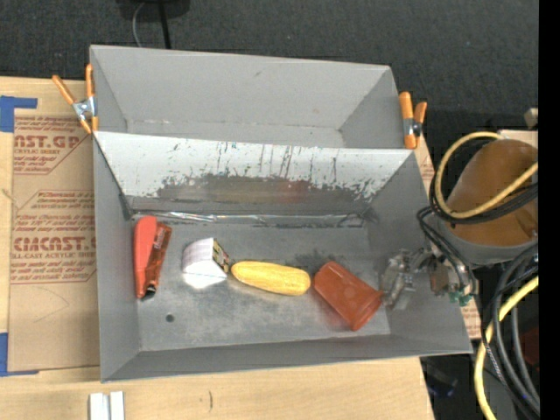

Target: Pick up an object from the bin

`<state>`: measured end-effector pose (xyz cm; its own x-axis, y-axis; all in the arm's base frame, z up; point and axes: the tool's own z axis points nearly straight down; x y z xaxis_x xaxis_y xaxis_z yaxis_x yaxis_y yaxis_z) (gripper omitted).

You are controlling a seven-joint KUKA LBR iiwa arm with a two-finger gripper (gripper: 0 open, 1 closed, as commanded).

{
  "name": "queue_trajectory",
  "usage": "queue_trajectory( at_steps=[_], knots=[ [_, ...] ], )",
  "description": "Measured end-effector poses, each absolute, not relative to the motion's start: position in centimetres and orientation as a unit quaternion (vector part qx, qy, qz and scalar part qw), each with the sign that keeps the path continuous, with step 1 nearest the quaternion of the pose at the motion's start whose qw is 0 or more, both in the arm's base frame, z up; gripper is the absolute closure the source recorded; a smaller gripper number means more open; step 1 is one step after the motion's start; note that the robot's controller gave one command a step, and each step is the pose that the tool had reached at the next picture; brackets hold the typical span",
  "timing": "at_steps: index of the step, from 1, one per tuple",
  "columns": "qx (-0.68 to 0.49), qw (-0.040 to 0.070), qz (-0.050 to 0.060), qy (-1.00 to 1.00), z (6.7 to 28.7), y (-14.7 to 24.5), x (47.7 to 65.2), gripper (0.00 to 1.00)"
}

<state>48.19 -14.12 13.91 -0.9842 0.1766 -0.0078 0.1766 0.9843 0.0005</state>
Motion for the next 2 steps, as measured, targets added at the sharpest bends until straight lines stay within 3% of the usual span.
queue_trajectory(
  at_steps=[2],
  knots=[
    [0.088, 0.004, 0.000, 0.996, 17.0, -14.1, 48.2, 1.00]
  ],
)
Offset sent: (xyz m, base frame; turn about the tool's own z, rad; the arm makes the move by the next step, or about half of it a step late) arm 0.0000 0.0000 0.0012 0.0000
